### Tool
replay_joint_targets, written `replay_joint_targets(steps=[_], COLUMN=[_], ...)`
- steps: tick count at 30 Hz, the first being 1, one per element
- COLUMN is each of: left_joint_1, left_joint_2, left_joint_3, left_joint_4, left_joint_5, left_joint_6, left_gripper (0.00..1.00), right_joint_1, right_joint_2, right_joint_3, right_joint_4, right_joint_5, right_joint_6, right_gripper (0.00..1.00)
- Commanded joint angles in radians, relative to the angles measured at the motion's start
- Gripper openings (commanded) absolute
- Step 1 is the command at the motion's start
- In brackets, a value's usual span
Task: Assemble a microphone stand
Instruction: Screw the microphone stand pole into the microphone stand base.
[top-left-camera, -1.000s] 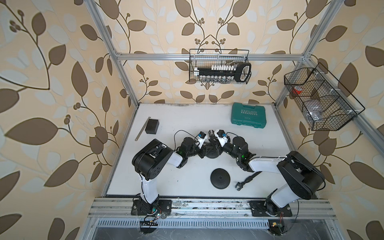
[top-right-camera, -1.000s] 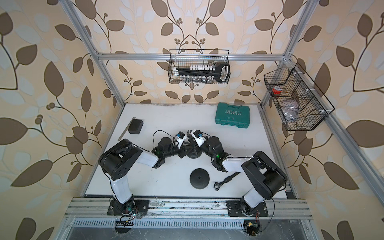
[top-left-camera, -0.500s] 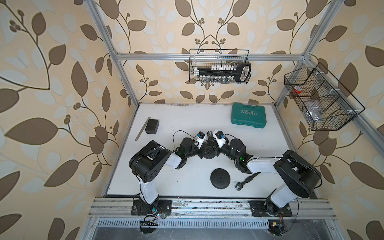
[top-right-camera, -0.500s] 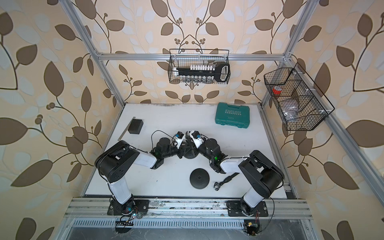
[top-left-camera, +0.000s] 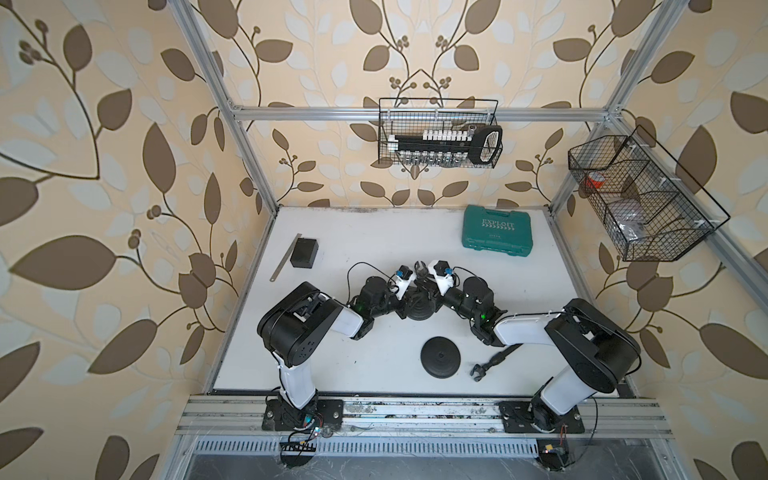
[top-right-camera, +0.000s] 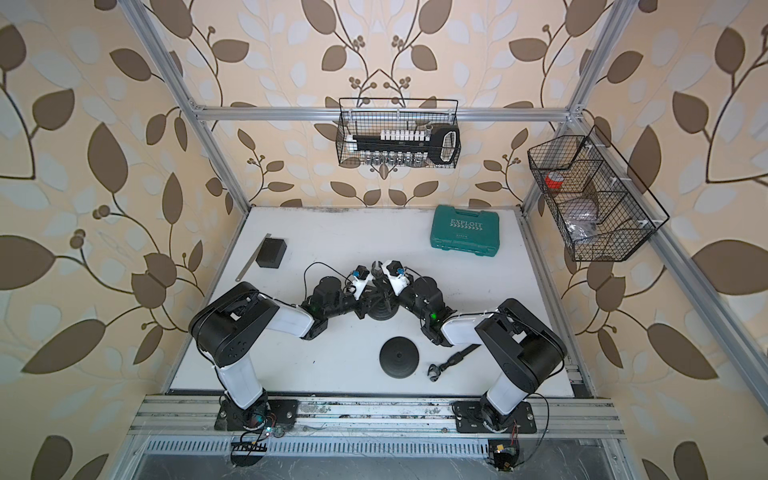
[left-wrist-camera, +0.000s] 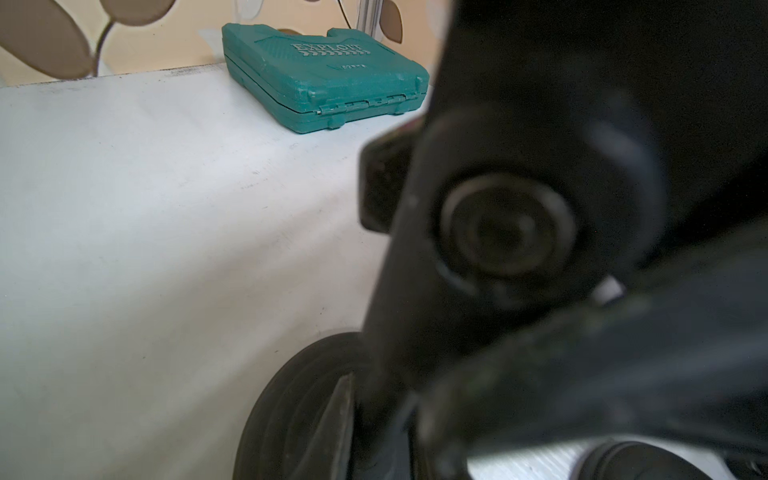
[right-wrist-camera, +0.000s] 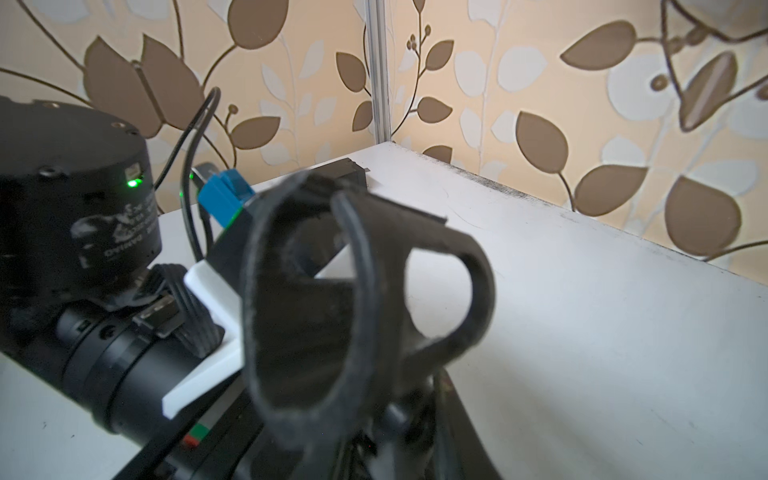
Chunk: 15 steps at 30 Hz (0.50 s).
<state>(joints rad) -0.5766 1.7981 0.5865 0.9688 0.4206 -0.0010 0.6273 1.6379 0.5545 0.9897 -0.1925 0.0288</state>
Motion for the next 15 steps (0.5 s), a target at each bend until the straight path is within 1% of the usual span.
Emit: replay_joint_targets(steps=[1, 6, 13, 14, 15], left_joint_1=[0.018, 0.018, 0.018, 0.019, 0.018], left_joint_2=[-0.015, -0.033, -0.021, -0.019, -0.016], left_joint_3=[0.018, 0.018, 0.024, 0.026, 0.029], left_joint_4=[0.058, 0.018, 0.012, 0.012, 0.014], left_joint_5=[-0.029, -0.037, -0.029, -0.025, -0.021], left_joint_6=[-0.017, 0.012, 0.015, 0.013, 0.012], left_gripper=[0.14, 0.13, 0.13, 0.15, 0.19], right_joint_1=[-0.024, -0.045, -0.048, -0.049, -0.049], right_joint_2=[0.024, 0.025, 0.034, 0.038, 0.042], right_joint_3=[-0.025, -0.038, -0.056, -0.059, -0.063], right_joint_4=[-0.062, -0.061, -0.051, -0.042, -0.029], right_joint_5=[-0.084, -0.108, -0.119, -0.122, -0.128], right_joint_6=[0.029, 0.018, -0.003, -0.004, -0.002], right_gripper=[0.03, 0.04, 0.03, 0.03, 0.03])
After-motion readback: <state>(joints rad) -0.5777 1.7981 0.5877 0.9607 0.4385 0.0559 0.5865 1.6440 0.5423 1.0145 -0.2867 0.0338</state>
